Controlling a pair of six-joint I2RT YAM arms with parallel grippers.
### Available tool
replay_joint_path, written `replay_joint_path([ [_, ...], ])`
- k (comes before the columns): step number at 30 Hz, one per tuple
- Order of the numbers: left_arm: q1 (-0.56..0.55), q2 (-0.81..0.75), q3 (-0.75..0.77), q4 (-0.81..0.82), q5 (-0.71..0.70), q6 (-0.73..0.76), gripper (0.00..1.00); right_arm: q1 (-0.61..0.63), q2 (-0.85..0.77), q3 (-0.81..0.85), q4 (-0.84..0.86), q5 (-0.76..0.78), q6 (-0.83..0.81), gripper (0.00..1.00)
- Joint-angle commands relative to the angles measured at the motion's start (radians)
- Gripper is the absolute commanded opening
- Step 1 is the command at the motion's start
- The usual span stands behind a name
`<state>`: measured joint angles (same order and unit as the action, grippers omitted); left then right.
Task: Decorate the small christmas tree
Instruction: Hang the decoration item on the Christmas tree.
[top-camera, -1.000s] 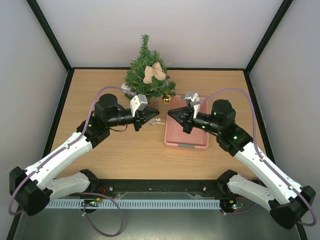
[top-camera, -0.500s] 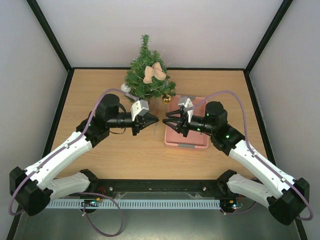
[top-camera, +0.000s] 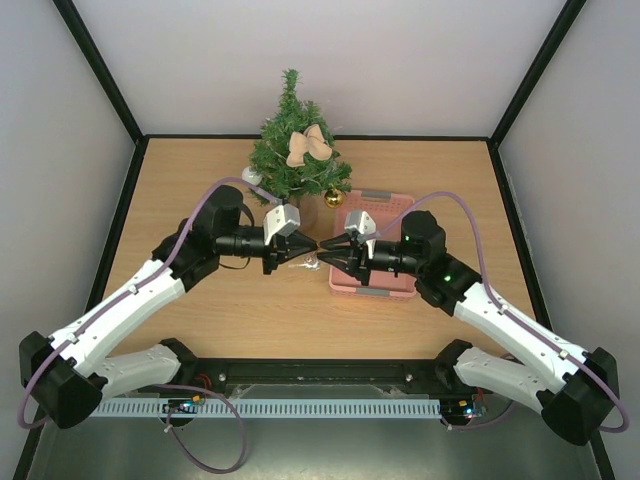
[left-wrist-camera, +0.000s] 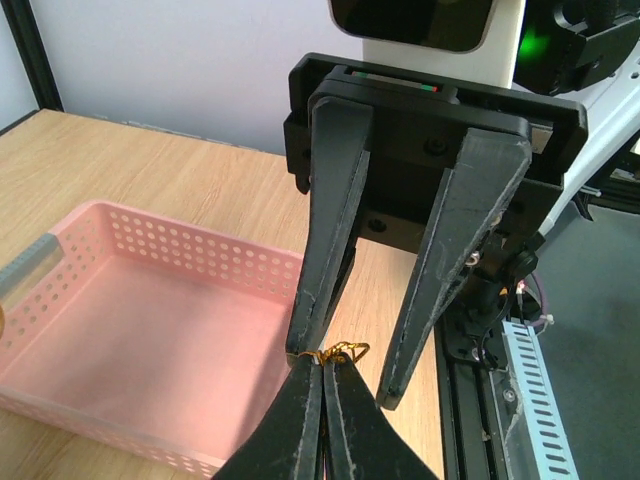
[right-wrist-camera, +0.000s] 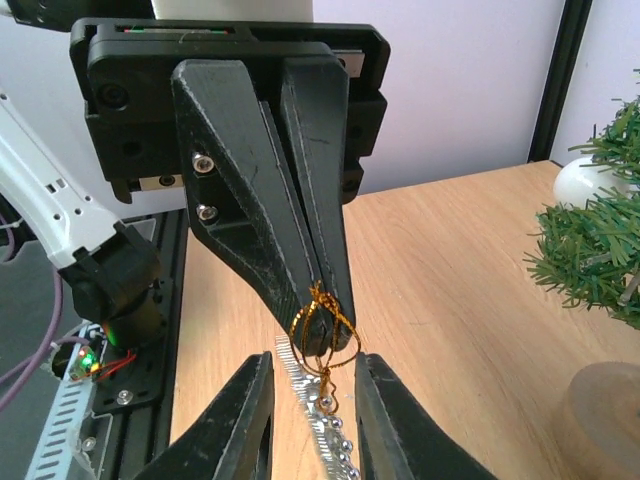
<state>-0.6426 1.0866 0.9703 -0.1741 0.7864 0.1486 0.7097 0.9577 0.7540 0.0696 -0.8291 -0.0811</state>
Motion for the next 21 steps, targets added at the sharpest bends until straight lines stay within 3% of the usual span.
replay_joint_path([
  [1, 0.004, 0.009, 0.04, -0.02, 0.023, 0.018, 0.02, 0.013, 0.001, -0.02, 0.097, 0.014, 0.007, 0.22],
  [4, 0.004, 0.013, 0.04, -0.005, 0.033, 0.007, 0.02, 0.014, 0.012, -0.026, 0.109, 0.01, 0.015, 0.23],
  [12, 0.004, 0.012, 0.041, -0.019, 0.039, 0.008, 0.02, 0.017, 0.01, -0.032, 0.091, 0.015, -0.011, 0.14],
  [16, 0.004, 0.011, 0.043, -0.03, 0.031, 0.012, 0.02, 0.017, 0.008, -0.033, 0.094, 0.038, -0.03, 0.02],
  [21, 0.004, 0.011, 0.038, -0.03, -0.016, 0.006, 0.02, 0.016, 0.016, -0.023, 0.133, 0.081, -0.049, 0.02],
])
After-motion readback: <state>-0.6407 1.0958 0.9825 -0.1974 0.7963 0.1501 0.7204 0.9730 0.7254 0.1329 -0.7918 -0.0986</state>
